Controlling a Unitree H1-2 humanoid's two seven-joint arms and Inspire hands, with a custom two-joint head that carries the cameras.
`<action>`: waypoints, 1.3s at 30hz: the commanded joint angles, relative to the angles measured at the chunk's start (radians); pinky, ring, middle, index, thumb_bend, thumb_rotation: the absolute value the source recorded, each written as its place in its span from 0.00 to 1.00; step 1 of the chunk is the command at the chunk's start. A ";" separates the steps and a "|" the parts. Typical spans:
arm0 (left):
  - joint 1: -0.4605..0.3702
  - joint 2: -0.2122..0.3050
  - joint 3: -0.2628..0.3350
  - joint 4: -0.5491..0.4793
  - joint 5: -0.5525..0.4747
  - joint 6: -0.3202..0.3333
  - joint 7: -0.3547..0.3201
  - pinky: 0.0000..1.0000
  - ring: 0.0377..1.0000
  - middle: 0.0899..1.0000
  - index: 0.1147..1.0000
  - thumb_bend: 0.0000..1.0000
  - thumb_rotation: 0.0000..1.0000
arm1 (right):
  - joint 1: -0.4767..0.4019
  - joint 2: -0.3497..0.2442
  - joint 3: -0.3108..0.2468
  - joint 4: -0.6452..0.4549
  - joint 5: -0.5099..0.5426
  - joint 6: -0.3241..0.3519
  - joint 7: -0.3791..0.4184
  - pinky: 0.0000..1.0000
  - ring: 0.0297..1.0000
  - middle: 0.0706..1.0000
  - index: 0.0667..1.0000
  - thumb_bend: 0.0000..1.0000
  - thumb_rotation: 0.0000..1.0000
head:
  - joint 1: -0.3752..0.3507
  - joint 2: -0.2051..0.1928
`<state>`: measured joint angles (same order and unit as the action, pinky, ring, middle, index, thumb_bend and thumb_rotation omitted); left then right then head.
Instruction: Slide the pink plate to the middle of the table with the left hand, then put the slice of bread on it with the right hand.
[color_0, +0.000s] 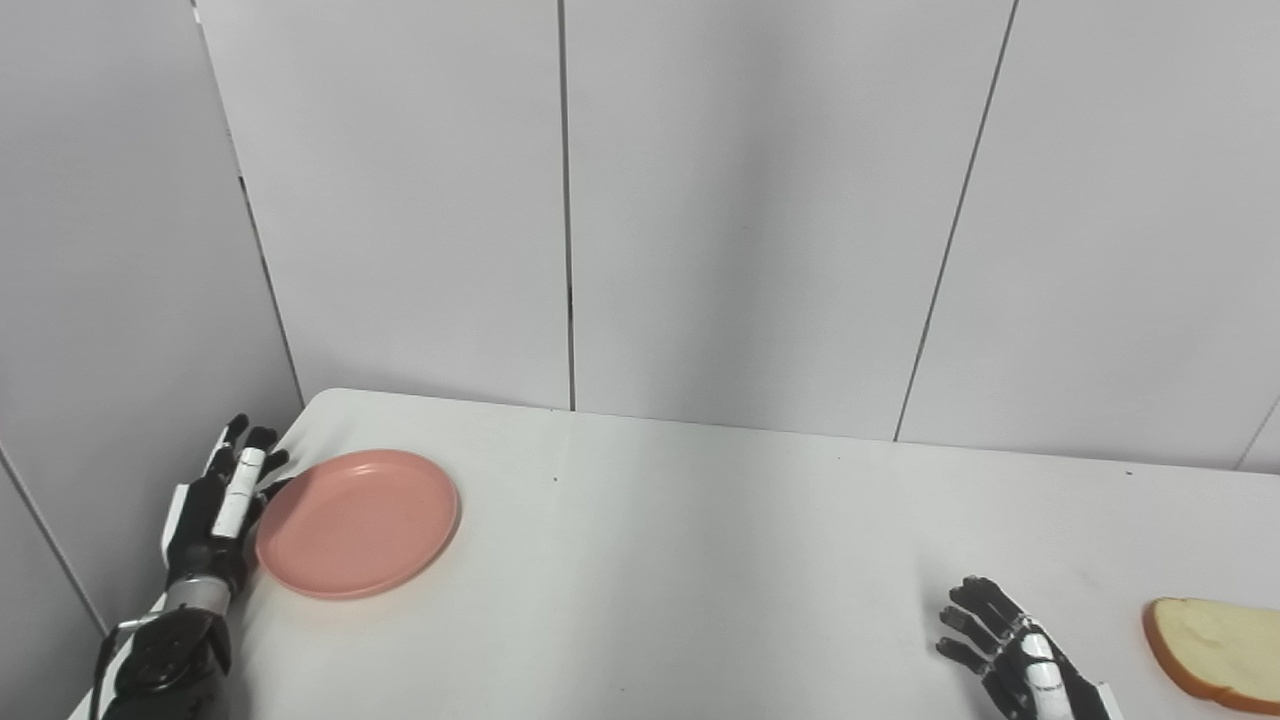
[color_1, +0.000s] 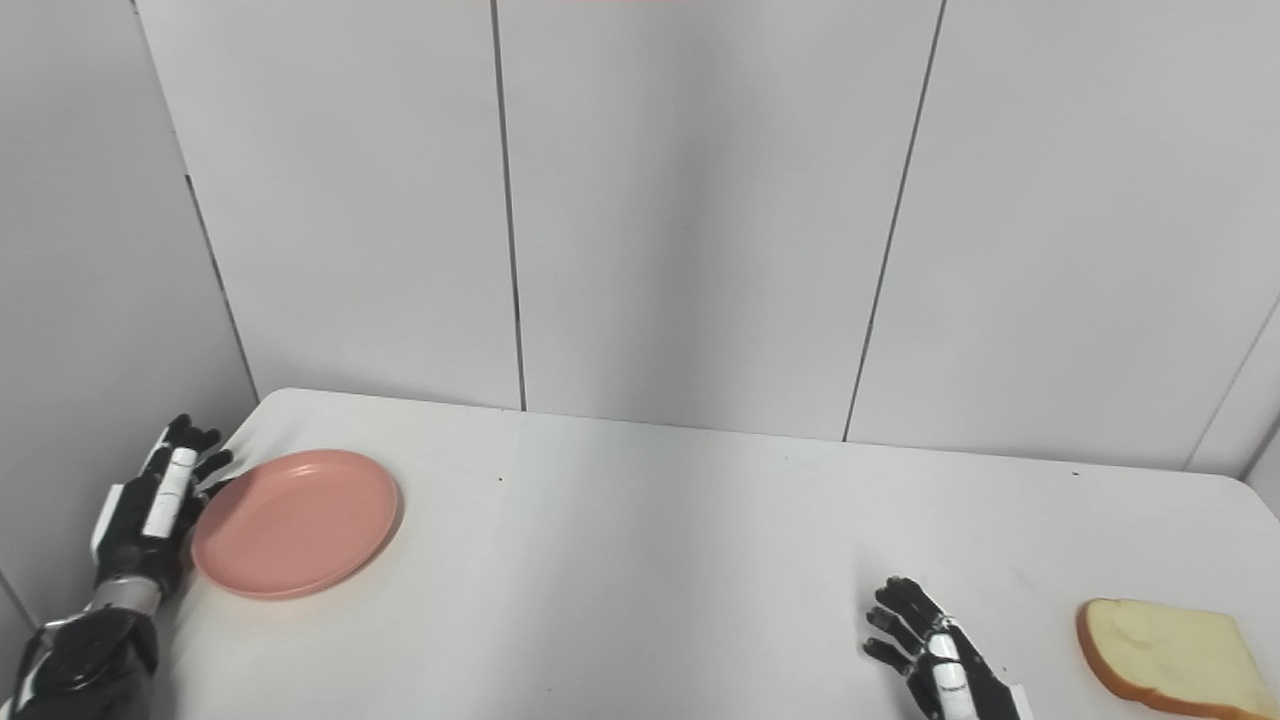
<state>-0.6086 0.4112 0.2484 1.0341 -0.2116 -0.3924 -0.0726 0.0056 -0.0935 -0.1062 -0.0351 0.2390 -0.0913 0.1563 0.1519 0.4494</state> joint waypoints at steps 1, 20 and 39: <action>-0.039 -0.023 -0.024 -0.018 0.011 0.018 -0.028 0.75 0.86 0.91 0.95 0.95 0.78 | 0.093 0.035 0.016 0.080 0.013 0.015 0.003 0.76 0.80 0.80 0.77 0.78 0.85 | -0.001 0.002; -0.024 -0.112 -0.100 -0.104 0.015 0.067 -0.047 0.73 0.87 0.89 0.93 0.95 0.77 | 0.104 0.043 0.025 0.064 0.008 0.019 0.000 0.75 0.80 0.80 0.78 0.77 0.83 | -0.024 0.014; -0.004 -0.258 -0.183 -0.135 0.046 0.087 -0.078 0.72 0.86 0.88 0.91 0.90 0.74 | 0.120 0.059 0.048 0.019 -0.008 0.042 -0.023 0.73 0.79 0.79 0.78 0.78 0.83 | -0.067 0.039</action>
<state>-0.6225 0.1922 0.0849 0.8902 -0.1735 -0.3260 -0.1217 0.0415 -0.0761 -0.0814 -0.0780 0.2273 -0.0821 0.1381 0.0844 0.4878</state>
